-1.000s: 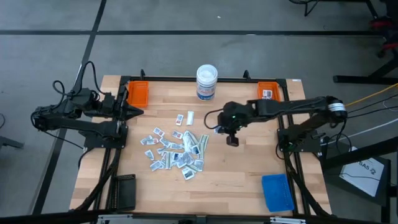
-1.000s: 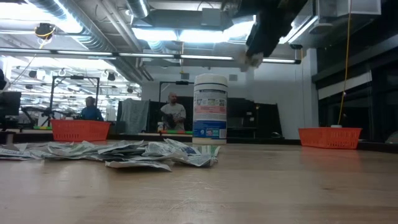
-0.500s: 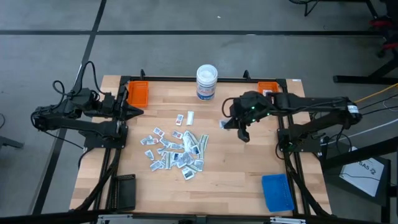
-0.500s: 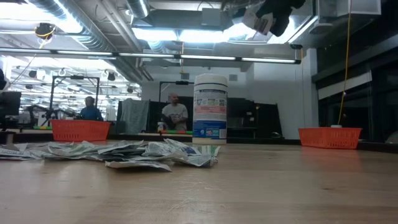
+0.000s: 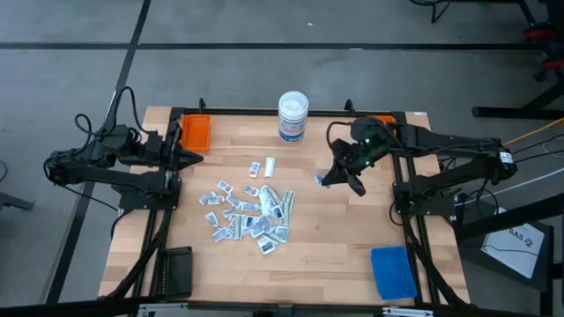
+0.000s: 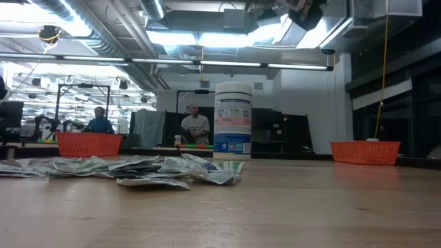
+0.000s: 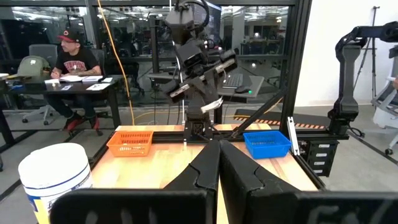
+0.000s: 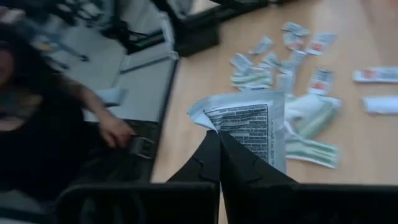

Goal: Pick & Place First Aid Supplies
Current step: Put the gray towelette pack into the right orange bin

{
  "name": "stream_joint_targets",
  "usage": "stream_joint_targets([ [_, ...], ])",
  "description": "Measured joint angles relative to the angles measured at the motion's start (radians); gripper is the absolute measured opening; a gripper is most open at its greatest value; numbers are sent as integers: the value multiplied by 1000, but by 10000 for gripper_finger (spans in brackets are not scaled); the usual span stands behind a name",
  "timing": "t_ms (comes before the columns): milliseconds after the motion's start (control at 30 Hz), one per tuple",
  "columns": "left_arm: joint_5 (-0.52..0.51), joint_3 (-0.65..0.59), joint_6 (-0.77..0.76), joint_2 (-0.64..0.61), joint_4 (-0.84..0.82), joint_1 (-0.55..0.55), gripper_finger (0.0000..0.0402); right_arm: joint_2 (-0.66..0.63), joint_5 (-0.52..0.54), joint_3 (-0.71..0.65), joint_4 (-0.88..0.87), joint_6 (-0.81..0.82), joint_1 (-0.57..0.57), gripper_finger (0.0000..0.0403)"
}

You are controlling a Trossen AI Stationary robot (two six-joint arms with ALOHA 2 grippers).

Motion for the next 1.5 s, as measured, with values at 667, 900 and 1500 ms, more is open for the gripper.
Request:
stream_joint_targets([
  [667,0,0,0,0,0,0,4,-5,473,1,-257,22,-197,1],
  [900,0,0,0,0,0,0,4,-5,625,1,-391,65,-307,4],
  [1500,0,0,0,0,0,0,4,-5,693,-89,-509,63,-663,4],
])
